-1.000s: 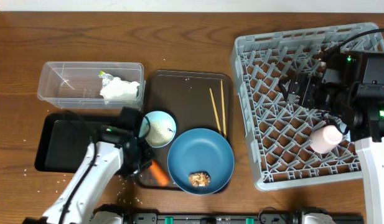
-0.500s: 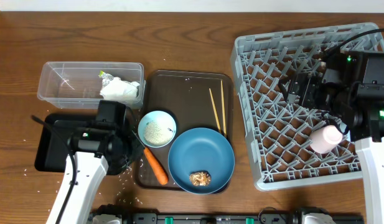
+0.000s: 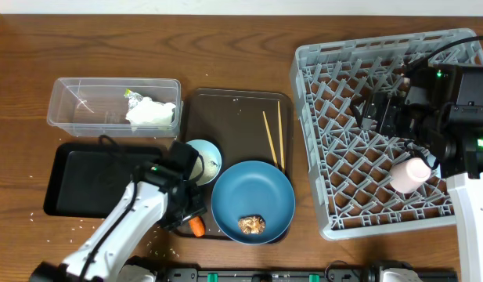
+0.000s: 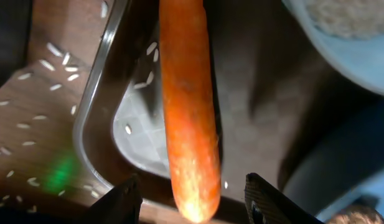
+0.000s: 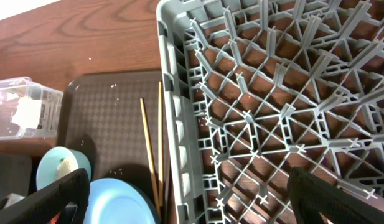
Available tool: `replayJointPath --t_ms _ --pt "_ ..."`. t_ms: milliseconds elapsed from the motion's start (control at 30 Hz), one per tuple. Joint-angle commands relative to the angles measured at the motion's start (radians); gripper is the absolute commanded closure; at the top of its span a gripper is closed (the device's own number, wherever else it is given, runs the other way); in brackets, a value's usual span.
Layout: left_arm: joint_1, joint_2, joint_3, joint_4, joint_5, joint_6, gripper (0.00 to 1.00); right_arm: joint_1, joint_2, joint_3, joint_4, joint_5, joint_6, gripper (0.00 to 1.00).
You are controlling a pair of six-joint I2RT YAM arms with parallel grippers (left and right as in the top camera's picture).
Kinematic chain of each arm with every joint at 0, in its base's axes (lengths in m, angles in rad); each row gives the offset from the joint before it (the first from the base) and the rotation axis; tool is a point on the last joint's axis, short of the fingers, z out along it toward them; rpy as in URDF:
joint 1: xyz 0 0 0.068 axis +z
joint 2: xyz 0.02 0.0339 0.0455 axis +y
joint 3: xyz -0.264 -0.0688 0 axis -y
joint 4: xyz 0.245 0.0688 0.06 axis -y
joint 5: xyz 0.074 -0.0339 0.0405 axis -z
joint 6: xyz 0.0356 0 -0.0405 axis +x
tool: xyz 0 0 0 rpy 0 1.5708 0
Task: Sort waste into correct bins and load items into the dishwasher rack
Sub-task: 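Grasp the carrot with the left gripper and place it on the black tray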
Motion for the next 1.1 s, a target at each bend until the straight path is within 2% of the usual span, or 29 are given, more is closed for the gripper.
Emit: replayJointPath --t_ms 0,233,333,533,700,800,933,1067 --pt "-0.003 0.047 -0.013 0.019 -0.013 -0.017 0.46 0.006 -0.001 0.002 0.002 0.006 -0.008 0.05" --pt "-0.004 0.134 -0.013 0.057 -0.013 -0.017 0.51 0.006 -0.001 0.002 0.002 0.006 -0.008 0.05" --pt "-0.004 0.155 -0.013 0.068 -0.014 -0.017 0.66 0.006 -0.001 0.002 0.002 0.006 -0.008 0.05" --pt "-0.002 0.149 -0.010 0.077 -0.011 -0.017 0.75 0.006 -0.001 0.002 0.001 0.014 -0.008 0.05" --pt "0.039 0.101 0.056 -0.051 0.021 -0.015 0.78 0.006 -0.001 0.002 -0.003 0.034 -0.015 0.05" --pt "0.084 0.042 0.121 -0.163 0.018 0.039 0.78 0.006 -0.001 0.002 -0.002 0.035 -0.015 0.05" --pt "0.169 -0.052 0.184 -0.261 -0.026 0.078 0.78 0.006 -0.001 0.002 -0.002 0.035 -0.015 0.05" --pt "0.279 -0.137 0.204 -0.285 -0.127 0.078 0.77 0.006 -0.001 0.002 -0.002 0.036 -0.015 0.05"
